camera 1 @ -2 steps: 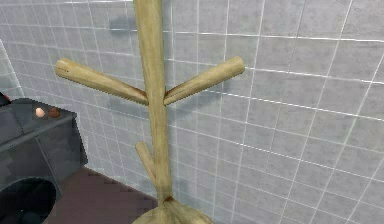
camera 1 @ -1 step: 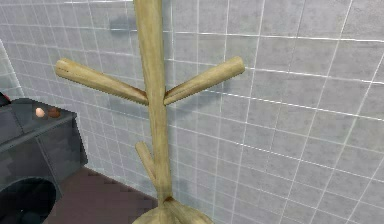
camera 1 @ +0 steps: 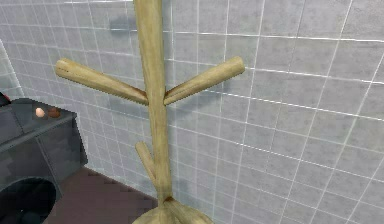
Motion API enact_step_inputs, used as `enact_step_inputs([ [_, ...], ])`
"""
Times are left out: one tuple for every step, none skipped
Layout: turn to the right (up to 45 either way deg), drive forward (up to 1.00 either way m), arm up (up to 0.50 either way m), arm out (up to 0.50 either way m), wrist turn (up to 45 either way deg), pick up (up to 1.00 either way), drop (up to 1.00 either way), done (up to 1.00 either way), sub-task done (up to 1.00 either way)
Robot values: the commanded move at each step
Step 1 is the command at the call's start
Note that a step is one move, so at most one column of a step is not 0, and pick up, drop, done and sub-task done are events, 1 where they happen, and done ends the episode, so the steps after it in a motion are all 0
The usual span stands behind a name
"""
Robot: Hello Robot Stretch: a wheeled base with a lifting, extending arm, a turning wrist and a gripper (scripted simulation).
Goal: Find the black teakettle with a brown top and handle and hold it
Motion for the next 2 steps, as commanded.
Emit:
enact_step_inputs([
  [0.0,0.0,0.1,0.0,0.0,0.0,0.0,0.0,0.0],
  [0.0,0.0,0.0,0.0,0.0,0.0,0.0,1.0,0.0],
])
